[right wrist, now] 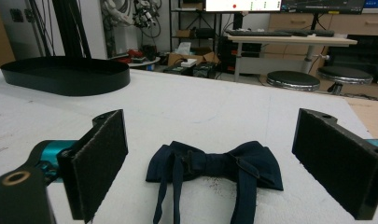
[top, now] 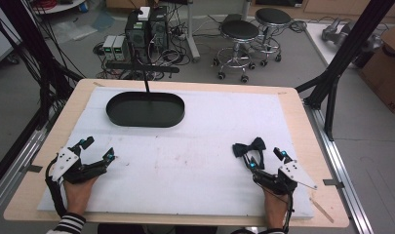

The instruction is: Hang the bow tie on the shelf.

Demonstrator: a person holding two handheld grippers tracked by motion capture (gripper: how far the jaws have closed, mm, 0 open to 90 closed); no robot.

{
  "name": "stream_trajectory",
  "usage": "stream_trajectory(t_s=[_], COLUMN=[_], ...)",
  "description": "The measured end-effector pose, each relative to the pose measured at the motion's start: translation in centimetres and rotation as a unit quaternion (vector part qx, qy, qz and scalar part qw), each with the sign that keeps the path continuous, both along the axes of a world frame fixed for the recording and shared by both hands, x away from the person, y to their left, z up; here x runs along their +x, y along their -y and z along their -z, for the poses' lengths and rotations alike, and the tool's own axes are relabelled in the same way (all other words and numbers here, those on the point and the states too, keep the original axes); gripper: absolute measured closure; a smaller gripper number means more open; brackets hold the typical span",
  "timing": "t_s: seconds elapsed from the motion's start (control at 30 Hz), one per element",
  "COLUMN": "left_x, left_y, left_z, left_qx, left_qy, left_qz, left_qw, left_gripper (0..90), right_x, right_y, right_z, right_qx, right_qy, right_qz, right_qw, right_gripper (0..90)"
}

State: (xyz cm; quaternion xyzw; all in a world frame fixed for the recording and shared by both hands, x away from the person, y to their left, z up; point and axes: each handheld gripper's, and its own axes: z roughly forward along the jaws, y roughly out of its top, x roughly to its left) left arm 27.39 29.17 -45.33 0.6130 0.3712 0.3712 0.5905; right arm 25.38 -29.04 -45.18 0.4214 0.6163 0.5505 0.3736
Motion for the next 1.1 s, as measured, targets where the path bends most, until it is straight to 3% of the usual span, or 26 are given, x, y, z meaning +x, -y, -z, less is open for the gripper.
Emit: stream_trajectory(t_s=[0.9, 1.1], left_x=[-0.03, -0.01], left_y=[-0.16, -0.21], left_z=[0.02, 0.02], left_qx=[-0.006, -0.01], left_qy=[0.001, 0.0], left_qz=[-0.002, -0.001], left_qw=[1.0, 0.9999], left_gripper=[15.3, 15.3], right_x=[0.01, 0.22], right_y=[0.11, 0.04], right_z=[0.0, -0.1], right_qx=[0.002, -0.003], right_qy=[0.002, -0.008], right_qz=[-0.001, -0.008], right_qw=[1.0, 0.9999], right_gripper=[9.3, 9.3])
